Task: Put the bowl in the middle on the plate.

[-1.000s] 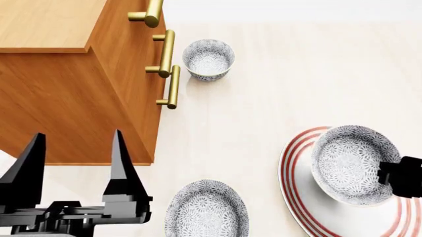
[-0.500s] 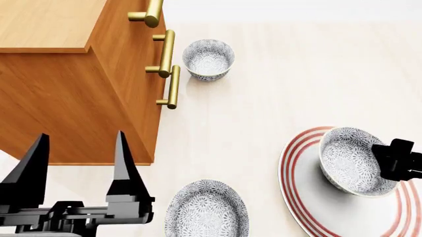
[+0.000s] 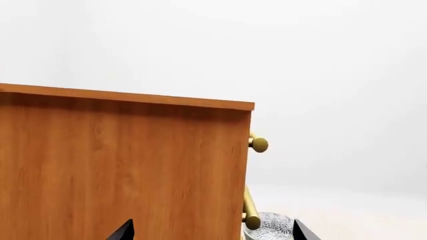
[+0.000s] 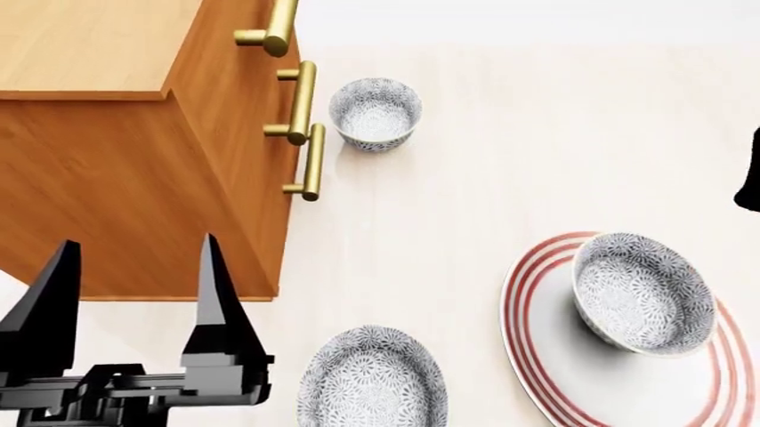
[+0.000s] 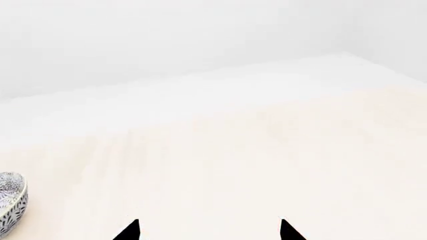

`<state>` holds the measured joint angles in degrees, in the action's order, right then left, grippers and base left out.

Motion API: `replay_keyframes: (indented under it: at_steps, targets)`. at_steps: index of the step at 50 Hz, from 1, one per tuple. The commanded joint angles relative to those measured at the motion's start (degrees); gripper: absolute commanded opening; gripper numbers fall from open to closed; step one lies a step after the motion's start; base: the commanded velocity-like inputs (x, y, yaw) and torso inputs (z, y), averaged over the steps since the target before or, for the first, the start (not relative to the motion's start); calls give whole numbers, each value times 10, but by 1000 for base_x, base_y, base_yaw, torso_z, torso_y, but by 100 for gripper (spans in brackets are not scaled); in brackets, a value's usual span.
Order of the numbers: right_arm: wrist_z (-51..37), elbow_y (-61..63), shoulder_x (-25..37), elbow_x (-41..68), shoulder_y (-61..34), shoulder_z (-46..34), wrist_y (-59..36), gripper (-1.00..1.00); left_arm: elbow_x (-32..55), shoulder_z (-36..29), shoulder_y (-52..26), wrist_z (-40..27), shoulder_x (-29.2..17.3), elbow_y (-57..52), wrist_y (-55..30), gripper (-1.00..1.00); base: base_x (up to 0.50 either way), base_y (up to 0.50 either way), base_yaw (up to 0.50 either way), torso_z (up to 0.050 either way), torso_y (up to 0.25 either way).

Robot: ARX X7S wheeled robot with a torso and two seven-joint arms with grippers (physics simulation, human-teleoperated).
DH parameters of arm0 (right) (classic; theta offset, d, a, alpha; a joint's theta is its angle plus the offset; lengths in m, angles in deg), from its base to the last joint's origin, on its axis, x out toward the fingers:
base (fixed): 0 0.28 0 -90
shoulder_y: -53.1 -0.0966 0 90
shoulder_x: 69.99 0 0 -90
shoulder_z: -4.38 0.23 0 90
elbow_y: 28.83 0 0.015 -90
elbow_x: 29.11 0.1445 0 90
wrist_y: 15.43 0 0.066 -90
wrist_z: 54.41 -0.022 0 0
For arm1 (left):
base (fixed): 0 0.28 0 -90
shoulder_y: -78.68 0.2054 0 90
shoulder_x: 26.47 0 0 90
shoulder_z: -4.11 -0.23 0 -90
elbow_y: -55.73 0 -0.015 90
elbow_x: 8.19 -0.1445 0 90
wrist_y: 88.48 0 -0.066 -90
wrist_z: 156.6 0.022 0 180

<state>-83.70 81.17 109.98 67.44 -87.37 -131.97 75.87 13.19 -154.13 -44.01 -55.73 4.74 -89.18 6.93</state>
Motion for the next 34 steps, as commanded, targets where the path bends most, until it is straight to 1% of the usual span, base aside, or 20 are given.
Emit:
replay_keyframes:
  at_steps: [1,3,5,7,10,11,12,15,20,23,24,28,30,31,34]
  targets:
    - [-47,26,0,-130,20,-20,204,100,-4,4,3,3,-2,-1,7,100,0,0,0,0,250]
    - [-74,34,0,-187,29,-28,240,100,-3,4,4,4,-2,0,8,100,0,0,0,0,250]
    - [-88,35,0,-193,33,-31,257,100,-4,4,4,3,-2,-1,7,100,0,0,0,0,250]
    - [-107,38,0,-206,41,-38,309,100,-5,5,4,2,-3,-4,3,100,0,0,0,0,250]
    - [-127,37,0,-242,43,-40,324,100,-6,7,5,1,-6,-4,2,100,0,0,0,0,250]
    - [-126,39,0,-236,43,-40,333,100,-6,8,5,1,-7,-4,2,100,0,0,0,0,250]
    - [-127,43,0,-232,41,-38,331,100,-5,8,5,1,-9,-4,4,100,0,0,0,0,250]
    - [-172,60,0,-283,33,-28,315,100,-6,10,4,0,-10,-6,-2,100,0,0,0,0,250]
    - [-232,85,0,-352,33,-27,322,100,-12,11,4,-3,-12,-12,-12,100,0,0,0,0,250]
    - [-246,99,0,-367,33,-27,322,100,-12,14,5,-4,-18,-13,-7,100,0,0,0,0,250]
    - [-261,106,0,-391,32,-25,314,100,-11,15,5,-4,-18,-13,-6,100,0,0,0,0,250]
    - [-301,139,0,-431,27,-19,290,100,-13,15,7,-4,-18,-11,-6,100,0,0,0,0,250]
    - [-308,149,0,-439,29,-20,288,100,-13,16,7,-5,-19,-12,-7,100,0,0,0,0,250]
    - [-305,158,0,-429,36,-27,320,100,-13,17,7,-5,-20,-12,-6,100,0,0,0,0,250]
    - [-316,178,0,-447,36,-26,309,100,-14,19,7,-6,-21,-14,-9,100,0,0,0,0,250]
